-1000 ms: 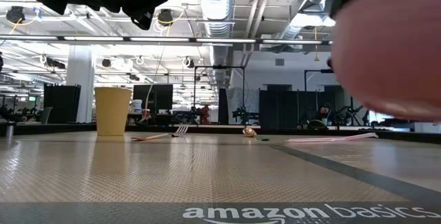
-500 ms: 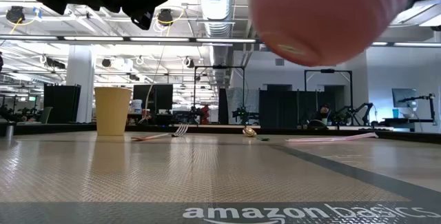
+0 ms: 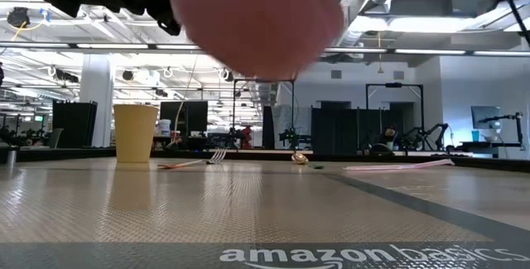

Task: Pick & Place Utensil
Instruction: Put the pink bowl on the transparent mat, then put the orange fork into the pink bowl on the transparent mat

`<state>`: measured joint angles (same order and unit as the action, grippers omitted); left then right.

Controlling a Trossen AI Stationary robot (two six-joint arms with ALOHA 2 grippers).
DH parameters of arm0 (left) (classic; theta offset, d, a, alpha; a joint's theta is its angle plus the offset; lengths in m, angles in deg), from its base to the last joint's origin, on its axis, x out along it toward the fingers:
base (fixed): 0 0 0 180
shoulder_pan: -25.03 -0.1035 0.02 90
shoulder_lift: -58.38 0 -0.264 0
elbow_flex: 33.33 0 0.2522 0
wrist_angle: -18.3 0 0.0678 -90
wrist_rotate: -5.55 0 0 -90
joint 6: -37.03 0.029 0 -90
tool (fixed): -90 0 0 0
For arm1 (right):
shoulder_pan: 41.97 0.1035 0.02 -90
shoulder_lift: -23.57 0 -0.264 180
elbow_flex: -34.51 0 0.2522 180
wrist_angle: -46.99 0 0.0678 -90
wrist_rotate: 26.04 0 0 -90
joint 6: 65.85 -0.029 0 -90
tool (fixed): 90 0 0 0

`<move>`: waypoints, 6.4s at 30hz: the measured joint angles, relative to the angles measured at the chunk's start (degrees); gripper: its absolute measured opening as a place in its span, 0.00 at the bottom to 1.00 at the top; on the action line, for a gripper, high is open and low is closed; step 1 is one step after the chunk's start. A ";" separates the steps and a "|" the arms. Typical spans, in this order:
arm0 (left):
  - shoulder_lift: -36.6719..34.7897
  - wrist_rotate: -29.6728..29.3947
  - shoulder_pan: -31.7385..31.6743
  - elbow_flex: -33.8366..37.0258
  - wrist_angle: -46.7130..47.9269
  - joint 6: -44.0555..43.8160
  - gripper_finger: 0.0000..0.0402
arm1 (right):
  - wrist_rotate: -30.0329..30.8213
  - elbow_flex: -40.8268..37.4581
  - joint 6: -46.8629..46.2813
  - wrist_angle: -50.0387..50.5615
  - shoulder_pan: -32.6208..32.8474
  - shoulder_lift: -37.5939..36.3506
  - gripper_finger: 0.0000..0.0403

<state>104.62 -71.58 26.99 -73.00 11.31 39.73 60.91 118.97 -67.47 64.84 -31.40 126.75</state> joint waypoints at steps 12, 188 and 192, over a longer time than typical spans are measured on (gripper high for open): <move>-0.69 0.01 -0.01 0.04 -0.88 -0.20 0.26 | -3.36 14.25 -5.54 -0.76 -0.11 16.43 0.03; 37.22 -47.31 -3.58 -8.63 12.83 -32.27 0.26 | 12.06 -26.95 -10.46 16.14 -19.22 -41.05 0.29; 37.22 -47.14 -3.67 -8.63 12.83 -33.42 0.26 | 12.08 -26.95 -10.46 16.14 -19.22 -41.05 0.29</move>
<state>141.84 -118.72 23.32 -81.64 24.15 6.31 72.99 92.02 -77.93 80.98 -50.62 85.70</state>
